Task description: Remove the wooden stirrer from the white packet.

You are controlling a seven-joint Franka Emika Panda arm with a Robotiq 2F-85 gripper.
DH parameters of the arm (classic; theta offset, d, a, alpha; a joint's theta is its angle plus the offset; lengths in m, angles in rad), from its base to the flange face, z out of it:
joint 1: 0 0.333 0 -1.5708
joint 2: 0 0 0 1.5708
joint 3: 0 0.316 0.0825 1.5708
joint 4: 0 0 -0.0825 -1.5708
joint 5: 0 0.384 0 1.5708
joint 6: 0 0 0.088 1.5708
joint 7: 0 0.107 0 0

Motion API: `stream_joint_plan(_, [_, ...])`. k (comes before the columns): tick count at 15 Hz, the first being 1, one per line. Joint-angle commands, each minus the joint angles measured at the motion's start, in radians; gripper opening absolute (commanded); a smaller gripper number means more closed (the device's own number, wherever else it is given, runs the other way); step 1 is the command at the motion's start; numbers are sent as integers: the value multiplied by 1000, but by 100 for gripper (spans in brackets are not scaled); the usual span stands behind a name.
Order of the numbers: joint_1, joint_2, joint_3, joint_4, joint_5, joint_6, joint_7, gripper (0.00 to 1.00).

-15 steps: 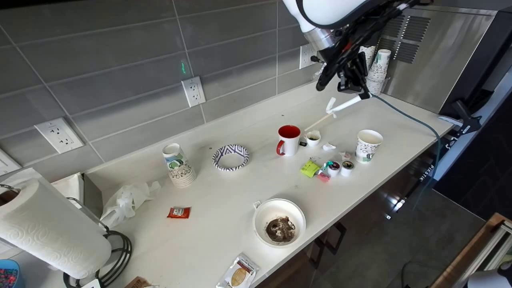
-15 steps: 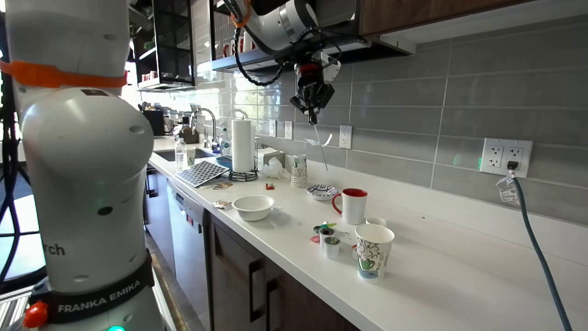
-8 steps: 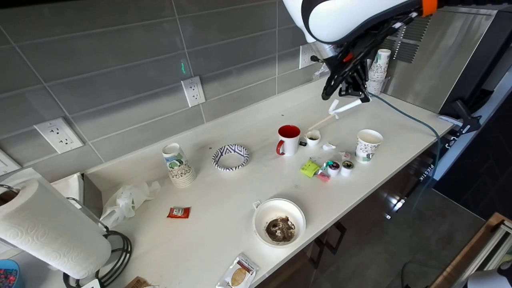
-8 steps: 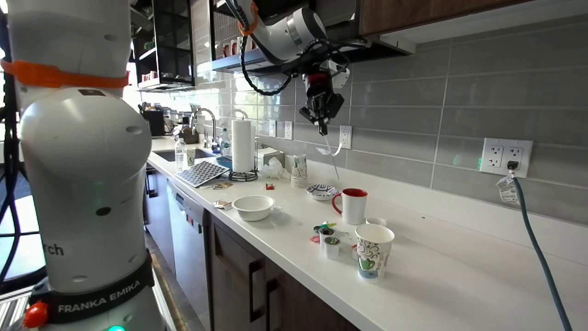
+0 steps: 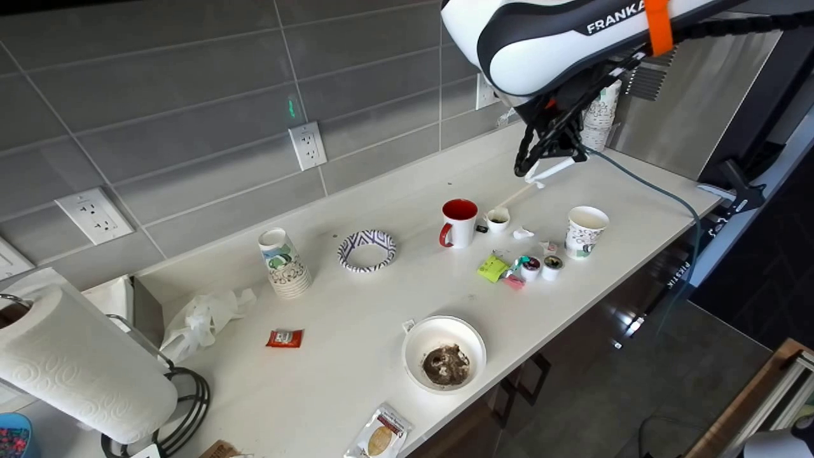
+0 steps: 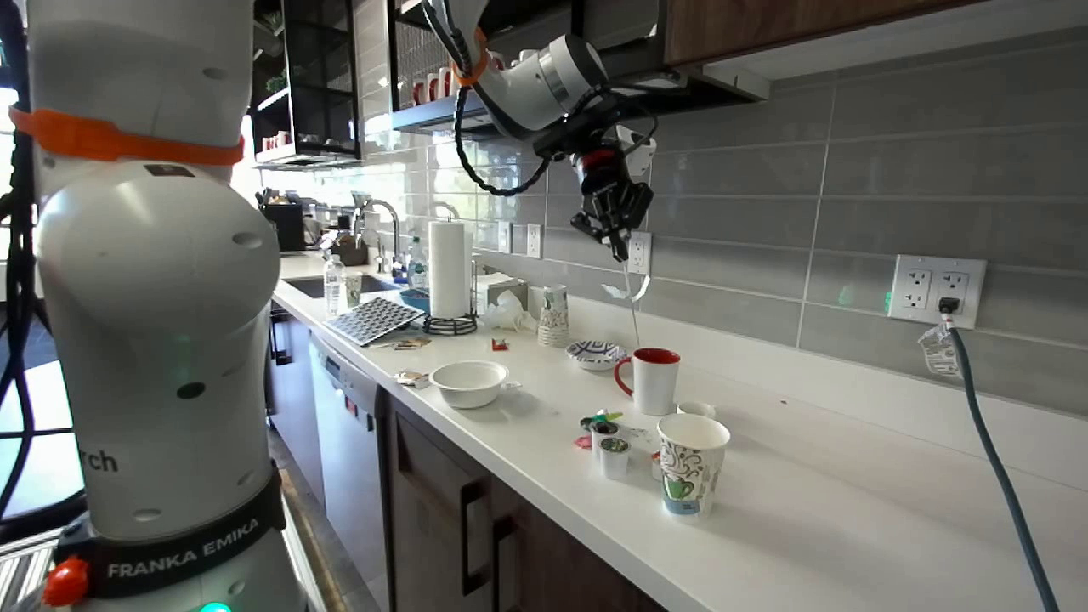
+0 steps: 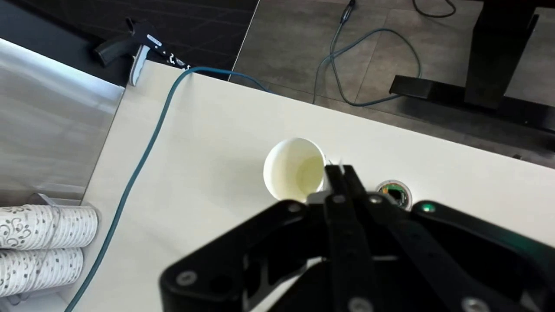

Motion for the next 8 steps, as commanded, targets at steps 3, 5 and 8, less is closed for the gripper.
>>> stream_joint_plan(3, [4,32,-8,11,-39,97,79,0])
stream_joint_plan(5, [3,39,-10,11,-43,117,79,0])
stream_joint_plan(8, [-6,35,-8,6,5,208,39,0])
